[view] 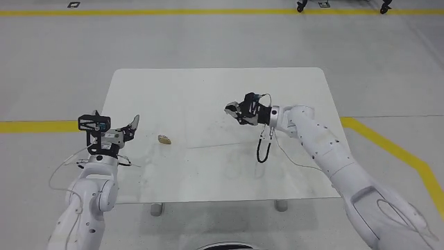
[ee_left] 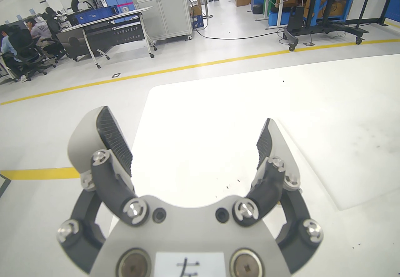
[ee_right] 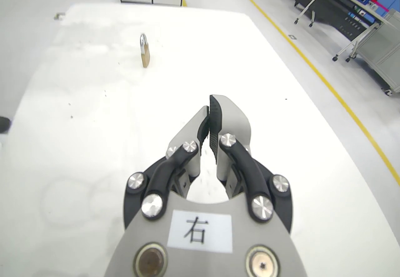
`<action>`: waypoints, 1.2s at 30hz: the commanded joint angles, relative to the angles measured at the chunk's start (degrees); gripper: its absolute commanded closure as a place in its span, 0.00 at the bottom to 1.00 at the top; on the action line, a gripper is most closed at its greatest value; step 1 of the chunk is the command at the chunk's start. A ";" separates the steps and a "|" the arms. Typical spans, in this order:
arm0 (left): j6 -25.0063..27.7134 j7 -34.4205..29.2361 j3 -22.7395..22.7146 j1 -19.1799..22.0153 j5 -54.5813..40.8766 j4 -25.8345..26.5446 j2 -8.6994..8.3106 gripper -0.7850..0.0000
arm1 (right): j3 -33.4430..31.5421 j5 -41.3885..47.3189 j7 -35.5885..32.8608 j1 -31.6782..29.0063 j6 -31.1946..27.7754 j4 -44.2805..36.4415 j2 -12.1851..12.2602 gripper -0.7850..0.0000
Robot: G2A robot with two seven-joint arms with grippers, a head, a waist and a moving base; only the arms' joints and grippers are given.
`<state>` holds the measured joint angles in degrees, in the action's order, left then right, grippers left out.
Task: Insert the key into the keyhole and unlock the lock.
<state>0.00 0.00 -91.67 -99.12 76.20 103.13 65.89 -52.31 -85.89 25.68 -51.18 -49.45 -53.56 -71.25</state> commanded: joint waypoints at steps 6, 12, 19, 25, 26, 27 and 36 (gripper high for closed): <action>0.00 0.00 0.00 0.00 0.00 0.00 0.00 0.00 | -3.45 4.37 1.60 -2.42 -3.90 -1.07 1.16 1.00; 0.00 0.00 0.00 0.00 0.00 0.00 0.00 0.00 | -3.45 4.37 1.60 -2.42 -3.90 -1.07 1.16 1.00; 1.61 -1.04 0.65 0.86 -3.39 0.44 0.18 0.00 | -3.71 9.38 4.09 -3.86 -3.54 -0.91 0.73 1.00; 11.47 -13.99 3.35 7.18 -38.60 0.06 1.25 0.00 | -0.66 20.07 15.12 -4.01 -8.55 5.30 -1.57 1.00; 12.40 -17.52 4.07 8.70 -43.39 -0.22 1.32 0.00 | 0.74 21.98 16.94 -3.93 -8.55 5.89 -2.10 1.00; 12.86 -20.56 4.60 10.29 -46.83 -0.55 1.35 0.00 | 2.03 23.19 18.02 -3.51 -8.55 6.80 -2.48 1.00; 12.41 -23.42 5.05 11.73 -48.56 -0.83 1.33 0.00 | 3.48 24.93 19.59 -2.96 -8.55 7.95 -2.86 1.00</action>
<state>12.40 -23.35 -86.63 -87.41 27.67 102.30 67.22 -48.83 -60.97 45.26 -54.14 -58.00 -45.62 -74.11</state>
